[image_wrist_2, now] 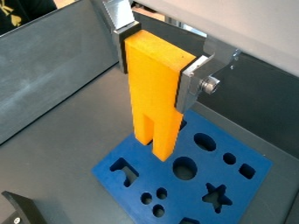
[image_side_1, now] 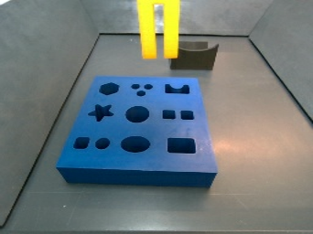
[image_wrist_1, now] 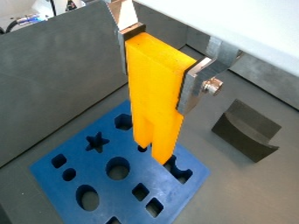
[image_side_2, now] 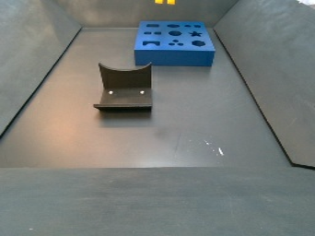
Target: Insert the double-square object.
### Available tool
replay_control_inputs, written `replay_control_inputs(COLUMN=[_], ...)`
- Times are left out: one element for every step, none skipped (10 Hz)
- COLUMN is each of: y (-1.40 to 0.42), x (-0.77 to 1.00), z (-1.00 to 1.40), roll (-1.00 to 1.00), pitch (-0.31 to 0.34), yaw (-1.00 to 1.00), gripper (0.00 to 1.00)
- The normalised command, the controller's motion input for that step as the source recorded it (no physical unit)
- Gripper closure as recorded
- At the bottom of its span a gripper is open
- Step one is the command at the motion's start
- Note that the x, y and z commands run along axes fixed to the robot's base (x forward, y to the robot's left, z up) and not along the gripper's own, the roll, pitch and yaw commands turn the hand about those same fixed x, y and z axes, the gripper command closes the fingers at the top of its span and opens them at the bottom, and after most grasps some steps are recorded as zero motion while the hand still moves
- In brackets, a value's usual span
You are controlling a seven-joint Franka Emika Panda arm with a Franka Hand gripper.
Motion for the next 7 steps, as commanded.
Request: replay_control_inputs(y=[-0.20, -0.24, -0.01, -0.01, -0.02, -0.06, -0.22], x=[0.29, 0.44, 0.39, 0.51, 0.78, 0.59, 0.47], z=[0.00, -0.35, -0.48, -0.60, -0.80, -0.34, -0.13], roll=[0.05, -0.12, -0.29, -0.23, -0.10, 0.01, 0.06], pitch=[0.037, -0.084, -0.179, -0.174, 0.056, 0.317, 0.347], yaw=[-0.08, -0.28, -0.33, -0.26, -0.26, -0.16, -0.11], gripper=[1.00, 1.00, 1.00, 1.00, 1.00, 1.00, 1.00])
